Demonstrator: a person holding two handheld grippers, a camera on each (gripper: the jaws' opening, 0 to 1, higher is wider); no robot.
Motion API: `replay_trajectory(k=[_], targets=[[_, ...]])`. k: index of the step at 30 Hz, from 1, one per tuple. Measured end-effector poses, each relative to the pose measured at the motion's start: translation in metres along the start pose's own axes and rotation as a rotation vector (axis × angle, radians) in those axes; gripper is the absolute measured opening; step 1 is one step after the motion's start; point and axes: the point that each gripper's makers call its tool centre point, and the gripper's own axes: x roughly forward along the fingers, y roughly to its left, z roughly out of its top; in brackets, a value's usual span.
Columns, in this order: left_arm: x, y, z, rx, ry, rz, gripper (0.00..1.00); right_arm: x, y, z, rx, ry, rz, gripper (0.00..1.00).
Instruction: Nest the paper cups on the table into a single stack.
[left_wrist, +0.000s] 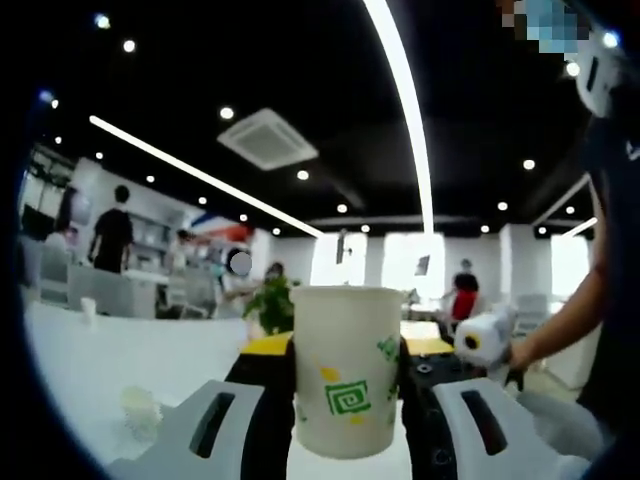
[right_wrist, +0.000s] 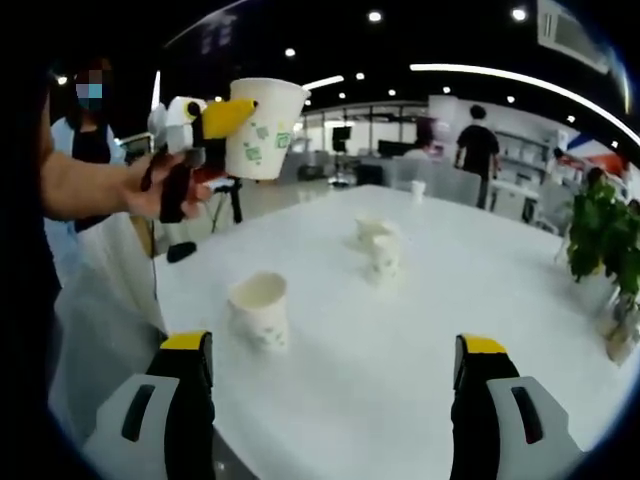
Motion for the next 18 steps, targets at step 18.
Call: replay_trajectory(k=[18], targets=[[-0.009, -0.006, -0.018, -0.016, -0.013, -0.016, 0.37, -0.002, 0.004, -0.002, 0.008, 0.001, -0.003, 0.99]])
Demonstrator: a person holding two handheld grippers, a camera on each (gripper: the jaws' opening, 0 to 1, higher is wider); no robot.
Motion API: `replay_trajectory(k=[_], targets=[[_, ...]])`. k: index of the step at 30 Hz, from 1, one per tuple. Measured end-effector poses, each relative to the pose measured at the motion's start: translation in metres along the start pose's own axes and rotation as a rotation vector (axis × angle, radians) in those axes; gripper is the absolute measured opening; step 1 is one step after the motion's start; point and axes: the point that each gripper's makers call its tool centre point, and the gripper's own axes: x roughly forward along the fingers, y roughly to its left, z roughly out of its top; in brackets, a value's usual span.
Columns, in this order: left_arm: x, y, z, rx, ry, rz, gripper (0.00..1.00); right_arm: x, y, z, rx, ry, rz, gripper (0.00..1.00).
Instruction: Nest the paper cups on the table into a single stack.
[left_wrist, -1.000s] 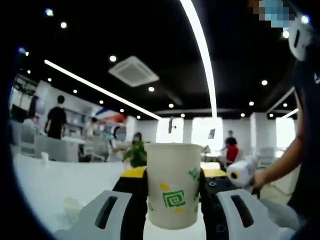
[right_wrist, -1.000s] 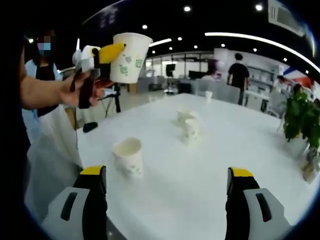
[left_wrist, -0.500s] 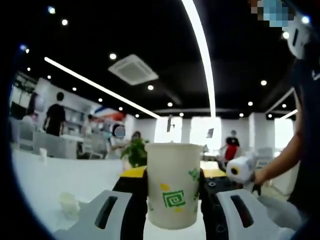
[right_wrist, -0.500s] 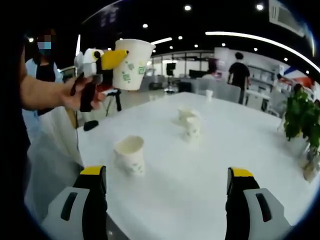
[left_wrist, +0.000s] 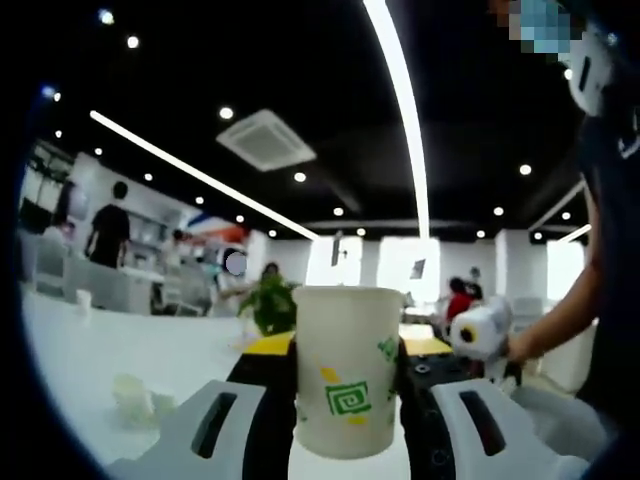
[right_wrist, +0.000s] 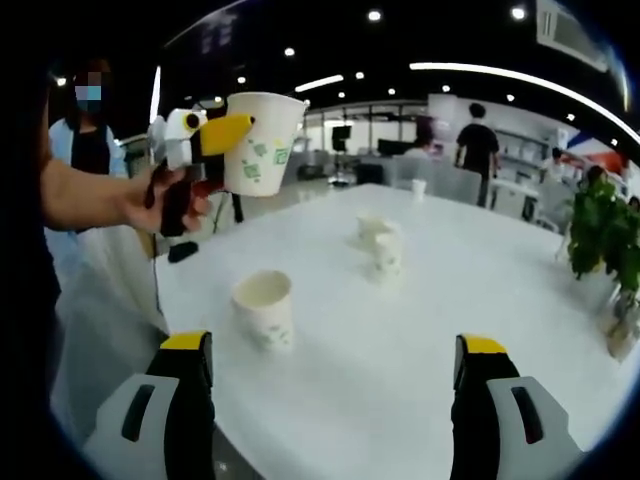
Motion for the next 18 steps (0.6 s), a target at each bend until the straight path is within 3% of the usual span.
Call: replay_trajectory(k=[18], targets=[[-0.011, 0.005, -0.035, -0.007, 0.049, -0.011, 0.37, -0.002, 0.004, -0.002, -0.005, 0.021, -0.001, 0.99]])
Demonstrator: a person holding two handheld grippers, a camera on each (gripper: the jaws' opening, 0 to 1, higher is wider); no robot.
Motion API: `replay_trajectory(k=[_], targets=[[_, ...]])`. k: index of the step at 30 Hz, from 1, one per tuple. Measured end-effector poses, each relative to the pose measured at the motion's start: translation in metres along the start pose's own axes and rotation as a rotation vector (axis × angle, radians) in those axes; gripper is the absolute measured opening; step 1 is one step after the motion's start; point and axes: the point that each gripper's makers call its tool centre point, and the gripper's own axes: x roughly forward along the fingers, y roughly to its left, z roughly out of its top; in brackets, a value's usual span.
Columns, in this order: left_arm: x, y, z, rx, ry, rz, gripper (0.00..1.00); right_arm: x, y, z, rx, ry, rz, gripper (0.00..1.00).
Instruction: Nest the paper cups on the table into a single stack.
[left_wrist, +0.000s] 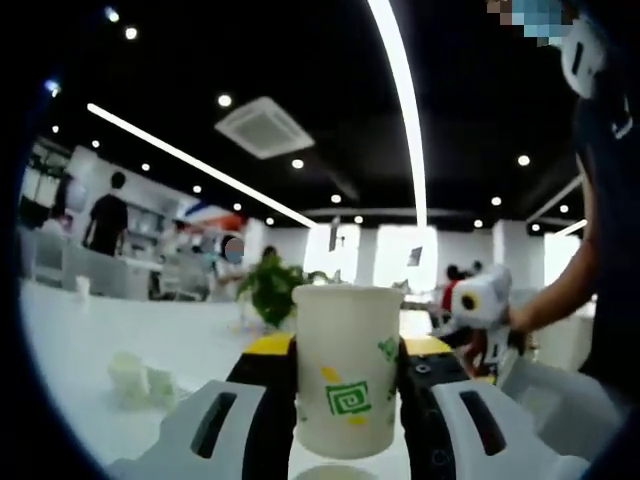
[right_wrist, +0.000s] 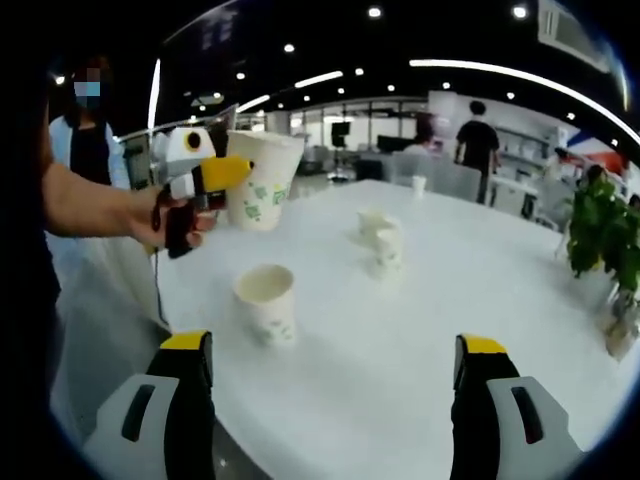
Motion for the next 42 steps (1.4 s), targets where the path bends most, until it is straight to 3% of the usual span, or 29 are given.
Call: replay_trajectory(k=[27, 32, 42], targets=[[-0.009, 0.011, -0.046, -0.073, 0.028, 0.029, 0.37, 0.003, 0.003, -0.006, 0.003, 0.03, 0.006, 0.99], [-0.013, 0.01, -0.064, -0.052, 0.071, 0.03, 0.37, 0.003, 0.004, -0.007, 0.001, 0.035, 0.01, 0.99], [-0.019, 0.009, -0.08, -0.042, 0.123, 0.041, 0.37, 0.007, 0.008, -0.009, 0.001, 0.046, 0.018, 0.99]])
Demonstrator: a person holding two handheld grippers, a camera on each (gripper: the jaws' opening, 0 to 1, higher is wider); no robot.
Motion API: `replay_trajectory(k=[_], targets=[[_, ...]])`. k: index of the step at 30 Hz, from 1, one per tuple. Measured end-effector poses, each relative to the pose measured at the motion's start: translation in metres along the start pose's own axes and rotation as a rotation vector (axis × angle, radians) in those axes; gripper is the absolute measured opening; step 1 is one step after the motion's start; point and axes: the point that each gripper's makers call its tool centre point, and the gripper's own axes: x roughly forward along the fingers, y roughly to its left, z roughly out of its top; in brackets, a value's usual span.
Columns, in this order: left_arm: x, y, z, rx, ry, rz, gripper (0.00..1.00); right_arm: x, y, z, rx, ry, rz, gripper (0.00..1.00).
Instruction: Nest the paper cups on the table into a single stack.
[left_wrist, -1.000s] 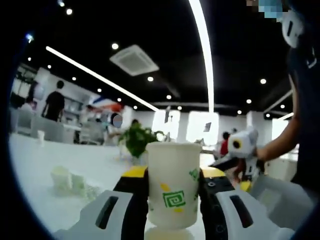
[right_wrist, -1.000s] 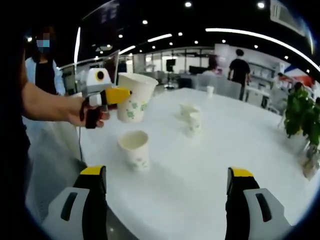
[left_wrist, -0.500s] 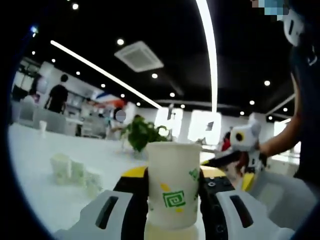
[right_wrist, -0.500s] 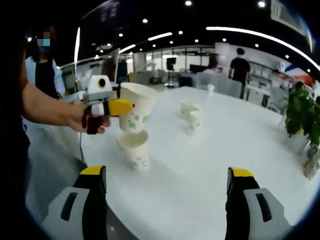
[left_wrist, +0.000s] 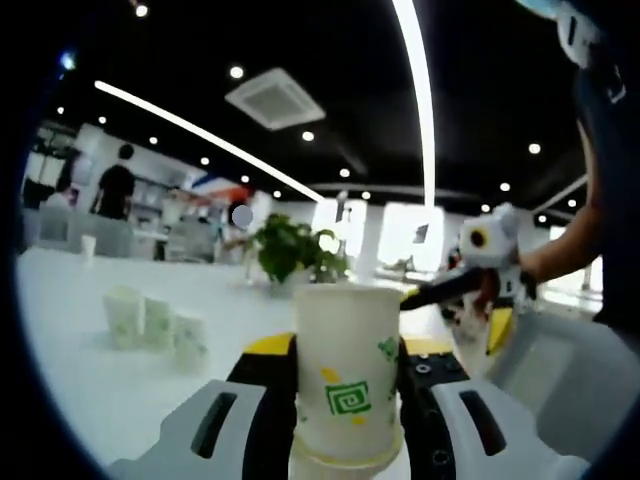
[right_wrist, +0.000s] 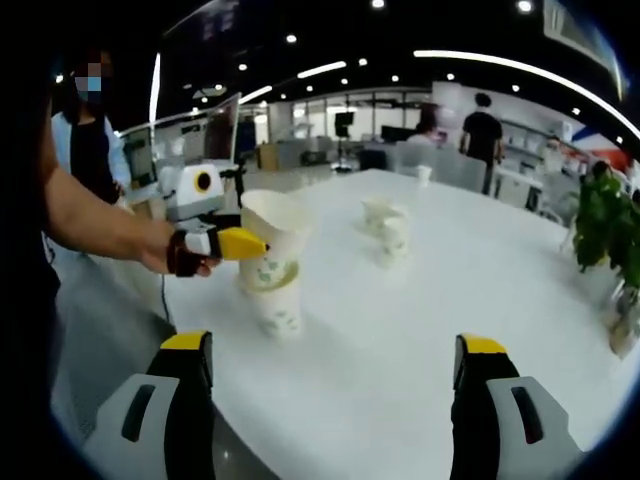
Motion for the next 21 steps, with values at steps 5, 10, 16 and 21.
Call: replay_trajectory(k=[5, 10, 16, 21], targets=[[-0.001, -0.002, -0.005, 0.015, 0.026, -0.005, 0.37, 0.002, 0.002, 0.001, -0.01, 0.002, 0.004, 0.99], [-0.002, -0.002, -0.009, 0.026, 0.048, -0.002, 0.39, 0.003, 0.002, 0.002, -0.011, 0.001, 0.004, 0.99], [-0.006, 0.0, -0.015, 0.028, 0.065, 0.009, 0.4, 0.003, 0.003, 0.002, -0.011, 0.001, 0.004, 0.99], [-0.008, 0.001, -0.021, 0.044, 0.096, 0.025, 0.4, 0.003, 0.004, 0.002, -0.013, 0.002, 0.006, 0.99]])
